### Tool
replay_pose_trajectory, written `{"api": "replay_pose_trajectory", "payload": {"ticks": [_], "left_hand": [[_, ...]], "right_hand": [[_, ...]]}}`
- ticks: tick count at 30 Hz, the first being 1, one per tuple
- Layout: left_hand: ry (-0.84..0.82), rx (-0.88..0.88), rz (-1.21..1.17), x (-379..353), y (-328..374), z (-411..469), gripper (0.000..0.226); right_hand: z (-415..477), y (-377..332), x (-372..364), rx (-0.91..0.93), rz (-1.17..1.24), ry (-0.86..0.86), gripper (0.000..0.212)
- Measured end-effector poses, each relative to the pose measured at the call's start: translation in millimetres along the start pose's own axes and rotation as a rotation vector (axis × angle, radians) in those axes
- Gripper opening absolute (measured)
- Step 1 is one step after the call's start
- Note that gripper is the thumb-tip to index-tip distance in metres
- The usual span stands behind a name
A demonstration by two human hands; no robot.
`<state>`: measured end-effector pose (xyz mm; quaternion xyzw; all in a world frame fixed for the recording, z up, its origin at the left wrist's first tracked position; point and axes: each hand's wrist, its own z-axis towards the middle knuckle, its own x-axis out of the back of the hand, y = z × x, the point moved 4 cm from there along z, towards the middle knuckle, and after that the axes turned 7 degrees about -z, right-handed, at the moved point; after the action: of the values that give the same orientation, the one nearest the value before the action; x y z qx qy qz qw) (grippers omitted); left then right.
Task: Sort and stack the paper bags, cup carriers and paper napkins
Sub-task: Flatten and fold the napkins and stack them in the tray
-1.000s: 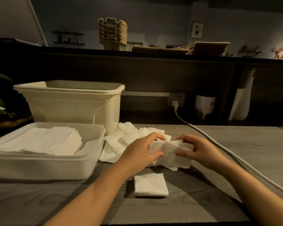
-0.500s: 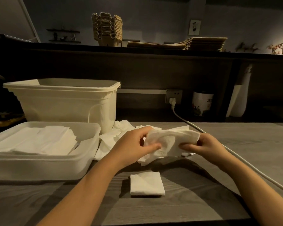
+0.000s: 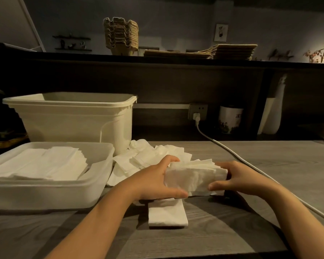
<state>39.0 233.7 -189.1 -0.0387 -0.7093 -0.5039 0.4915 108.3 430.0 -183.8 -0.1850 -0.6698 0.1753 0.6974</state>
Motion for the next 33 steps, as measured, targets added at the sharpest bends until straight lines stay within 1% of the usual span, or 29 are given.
{"api": "replay_pose_trajectory", "payload": {"ticks": [3, 6, 10, 13, 16, 18, 19, 21, 23, 25, 29, 31, 33], "left_hand": [[-0.023, -0.027, -0.048, -2, 0, 2, 0.068], [-0.012, -0.037, -0.095, 0, 2, 3, 0.06], [0.051, -0.027, -0.053, 4, -2, 5, 0.063], [0.081, -0.025, -0.011, 3, -3, 5, 0.059], [0.169, -0.092, 0.001, 5, 0, 4, 0.04], [0.237, -0.12, 0.001, 10, 1, 4, 0.036], [0.253, -0.119, 0.006, 11, 0, 3, 0.039], [0.223, -0.093, 0.041, 11, 0, 3, 0.05], [0.149, -0.057, 0.095, 7, -1, 2, 0.066], [0.099, -0.046, 0.108, 3, -1, 2, 0.077], [0.049, -0.091, 0.009, -3, 1, 4, 0.088], [0.061, -0.119, -0.026, -5, 1, 5, 0.085], [0.121, -0.13, -0.043, -1, 0, 6, 0.075]], "right_hand": [[0, 0, 3, -0.027, -0.062, 0.027, 0.023], [0, 1, 5, -0.017, -0.064, 0.037, 0.018], [0, 5, 6, -0.047, -0.099, 0.089, 0.024], [0, 1, 7, -0.015, -0.1, 0.134, 0.007], [1, -3, 8, 0.008, -0.094, 0.136, 0.013], [-1, -7, 8, 0.025, -0.02, 0.092, 0.017], [-2, -8, 6, 0.031, 0.034, 0.055, 0.022], [-5, -10, 3, 0.027, 0.107, -0.044, 0.03], [-7, -11, -2, 0.021, 0.123, -0.135, 0.029], [-6, -13, -5, 0.036, 0.105, -0.153, 0.028], [-3, -16, -6, 0.065, 0.1, -0.047, 0.034], [0, -15, -5, 0.057, 0.051, 0.051, 0.037], [2, -14, -3, 0.07, -0.023, 0.128, 0.033]]}}
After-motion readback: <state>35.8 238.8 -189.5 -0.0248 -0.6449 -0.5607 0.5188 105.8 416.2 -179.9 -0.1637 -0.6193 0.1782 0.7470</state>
